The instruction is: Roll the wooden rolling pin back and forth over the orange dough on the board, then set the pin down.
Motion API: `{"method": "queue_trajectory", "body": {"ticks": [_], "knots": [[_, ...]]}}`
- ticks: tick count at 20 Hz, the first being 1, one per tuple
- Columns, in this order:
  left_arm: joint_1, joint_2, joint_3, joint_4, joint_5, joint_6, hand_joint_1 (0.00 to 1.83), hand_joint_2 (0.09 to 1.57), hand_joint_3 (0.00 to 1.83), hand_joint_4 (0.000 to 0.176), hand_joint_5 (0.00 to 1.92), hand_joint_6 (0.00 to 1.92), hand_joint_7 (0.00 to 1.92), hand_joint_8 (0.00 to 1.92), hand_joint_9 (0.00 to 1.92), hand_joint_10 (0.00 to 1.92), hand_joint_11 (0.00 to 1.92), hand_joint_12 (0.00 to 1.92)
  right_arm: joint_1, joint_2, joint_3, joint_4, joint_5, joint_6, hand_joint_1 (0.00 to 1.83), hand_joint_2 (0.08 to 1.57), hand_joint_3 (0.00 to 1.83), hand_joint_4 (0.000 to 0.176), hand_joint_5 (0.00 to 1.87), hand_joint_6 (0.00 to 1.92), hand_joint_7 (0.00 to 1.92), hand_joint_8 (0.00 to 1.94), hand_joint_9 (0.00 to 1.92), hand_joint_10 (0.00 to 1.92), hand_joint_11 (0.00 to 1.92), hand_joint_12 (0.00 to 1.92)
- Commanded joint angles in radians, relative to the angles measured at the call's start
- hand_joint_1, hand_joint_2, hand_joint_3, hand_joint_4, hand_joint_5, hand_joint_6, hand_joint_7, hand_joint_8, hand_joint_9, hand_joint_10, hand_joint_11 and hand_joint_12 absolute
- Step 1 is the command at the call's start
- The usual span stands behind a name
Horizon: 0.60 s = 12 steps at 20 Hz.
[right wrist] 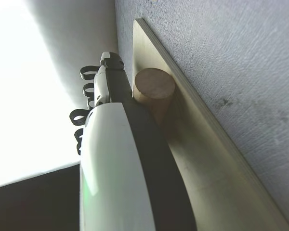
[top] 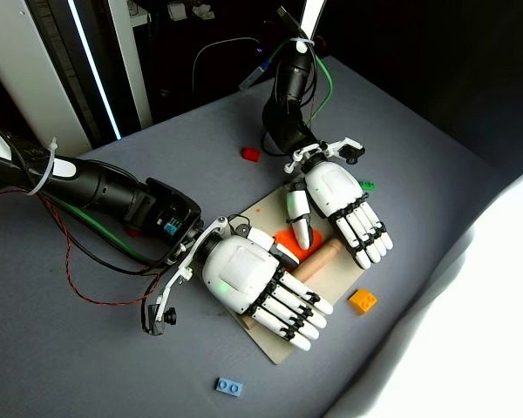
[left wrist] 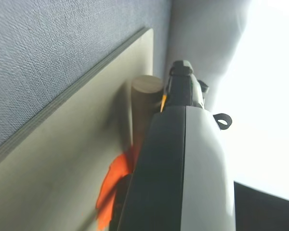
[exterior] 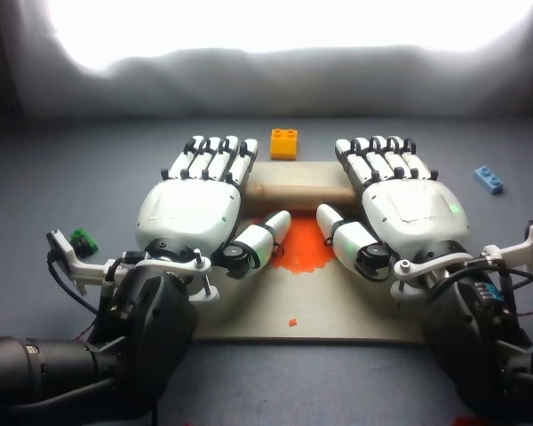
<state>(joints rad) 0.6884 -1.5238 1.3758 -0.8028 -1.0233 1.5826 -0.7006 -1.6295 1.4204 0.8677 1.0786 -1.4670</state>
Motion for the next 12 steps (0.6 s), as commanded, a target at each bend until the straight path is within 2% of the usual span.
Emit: {"method": "queue_trajectory", "body": {"ticks": [1, 12], "knots": [[-0.011, 0.001, 0.01, 0.048, -0.09, 0.009, 0.0, 1.43, 0.03, 0.0, 0.0, 0.0, 0.0, 0.0, 0.0, 0.0, 0.0, 0.0, 0.012, 0.001, 0.005, -0.048, 0.081, 0.003, 0.0, 1.48, 0.0, 0.0, 0.04, 0.01, 0.05, 0.01, 0.0, 0.0, 0.0, 0.0], [-0.02, -0.018, 0.05, 0.048, -0.063, -0.08, 0.0, 1.45, 0.03, 0.0, 0.01, 0.0, 0.0, 0.0, 0.0, 0.0, 0.0, 0.0, 0.023, -0.005, 0.028, -0.032, 0.065, 0.008, 0.0, 1.47, 0.0, 0.0, 0.03, 0.0, 0.03, 0.0, 0.0, 0.0, 0.0, 0.0]]}}
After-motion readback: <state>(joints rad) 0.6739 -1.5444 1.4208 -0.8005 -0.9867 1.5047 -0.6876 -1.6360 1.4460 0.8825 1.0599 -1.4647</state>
